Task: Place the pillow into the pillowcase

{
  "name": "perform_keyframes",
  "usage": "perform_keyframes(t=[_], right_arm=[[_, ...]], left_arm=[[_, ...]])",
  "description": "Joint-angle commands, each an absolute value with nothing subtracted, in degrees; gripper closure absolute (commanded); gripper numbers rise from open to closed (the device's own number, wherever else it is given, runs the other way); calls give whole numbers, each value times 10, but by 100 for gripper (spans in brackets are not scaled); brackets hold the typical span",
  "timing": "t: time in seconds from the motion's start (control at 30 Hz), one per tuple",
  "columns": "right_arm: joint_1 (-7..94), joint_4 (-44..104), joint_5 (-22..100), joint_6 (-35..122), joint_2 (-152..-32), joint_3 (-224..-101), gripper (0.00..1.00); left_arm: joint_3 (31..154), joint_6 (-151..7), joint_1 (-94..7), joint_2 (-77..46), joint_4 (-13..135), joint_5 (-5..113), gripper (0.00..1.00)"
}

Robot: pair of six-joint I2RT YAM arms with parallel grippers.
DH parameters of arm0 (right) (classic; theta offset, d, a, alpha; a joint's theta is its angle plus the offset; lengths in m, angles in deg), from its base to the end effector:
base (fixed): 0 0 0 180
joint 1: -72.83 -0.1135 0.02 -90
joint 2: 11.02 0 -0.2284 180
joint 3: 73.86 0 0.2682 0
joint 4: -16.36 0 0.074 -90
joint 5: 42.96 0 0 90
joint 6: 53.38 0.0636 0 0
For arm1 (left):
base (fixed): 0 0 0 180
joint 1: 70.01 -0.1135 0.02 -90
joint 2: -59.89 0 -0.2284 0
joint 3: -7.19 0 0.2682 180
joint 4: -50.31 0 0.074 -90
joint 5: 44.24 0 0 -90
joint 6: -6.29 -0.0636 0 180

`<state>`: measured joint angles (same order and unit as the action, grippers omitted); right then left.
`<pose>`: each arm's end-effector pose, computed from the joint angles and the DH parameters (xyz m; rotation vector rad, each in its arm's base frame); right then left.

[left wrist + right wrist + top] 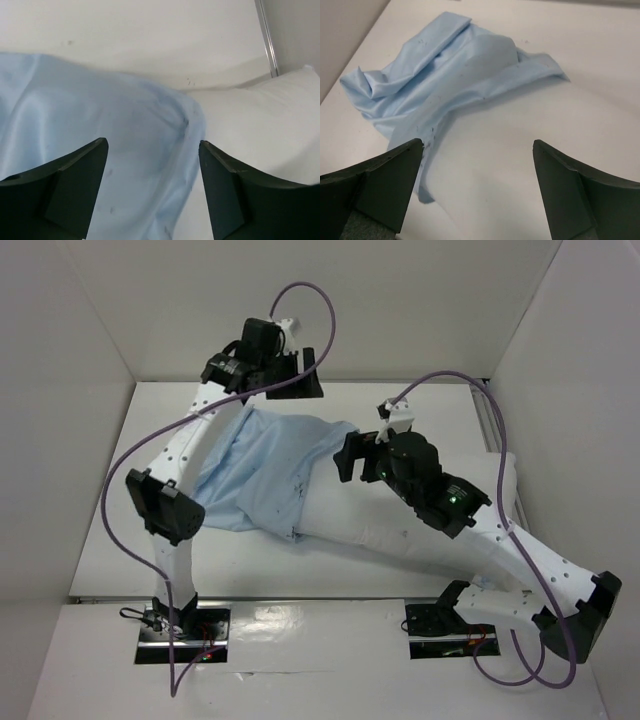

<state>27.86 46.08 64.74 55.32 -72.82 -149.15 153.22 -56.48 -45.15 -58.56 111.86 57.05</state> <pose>0.2274 0.1998 0.3397 -0.2106 1.8567 0.4891 0.4299 -0.2129 0.3623 0.0715 2.2434 -0.7227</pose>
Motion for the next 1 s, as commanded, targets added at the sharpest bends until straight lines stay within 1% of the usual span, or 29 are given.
perform_keyframes(t=[0.0, 0.03, 0.07, 0.13, 0.17, 0.2, 0.27, 0.3, 0.37, 0.4, 0.5, 0.57, 0.7, 0.97], right_arm=[[279, 580, 662, 583, -712, -1506, 1], [279, 606, 669, 588, -705, -1506, 1], [279, 615, 669, 597, -705, -1506, 1], [279, 632, 682, 603, -698, -1500, 1], [279, 632, 682, 610, -693, -1500, 1], [279, 639, 682, 610, -693, -1494, 1], [279, 644, 682, 610, -693, -1494, 1], [285, 644, 674, 610, -693, -1494, 1], [285, 650, 656, 610, -698, -1494, 1], [285, 662, 648, 604, -714, -1500, 1], [285, 700, 631, 604, -751, -1515, 0], [285, 707, 626, 604, -756, -1522, 0], [285, 720, 631, 610, -745, -1516, 0], [285, 768, 655, 610, -745, -1527, 0]], left_arm=[[1458, -580, -449, -448, 1122, 497, 16], [1373, -569, -441, -387, 1122, 473, 29], [1324, -559, -431, -354, 1116, 460, 36], [1220, -534, -409, -286, 1091, 449, 41], [1169, -496, -398, -251, 1081, 433, 41], [1078, -474, -366, -188, 1073, 425, 39], [997, -410, -310, -135, 1051, 396, 32], [931, -392, -292, -95, 1044, 389, 27], [886, -358, -255, -76, 1034, 373, 21], [858, -335, -218, -76, 1034, 355, 19], [833, -284, -164, -91, 1041, 304, 16], [810, -260, -156, -109, 1047, 282, 16], [782, -247, -156, -121, 1025, 256, 18], [783, -240, -162, -179, 1009, 198, 25]])
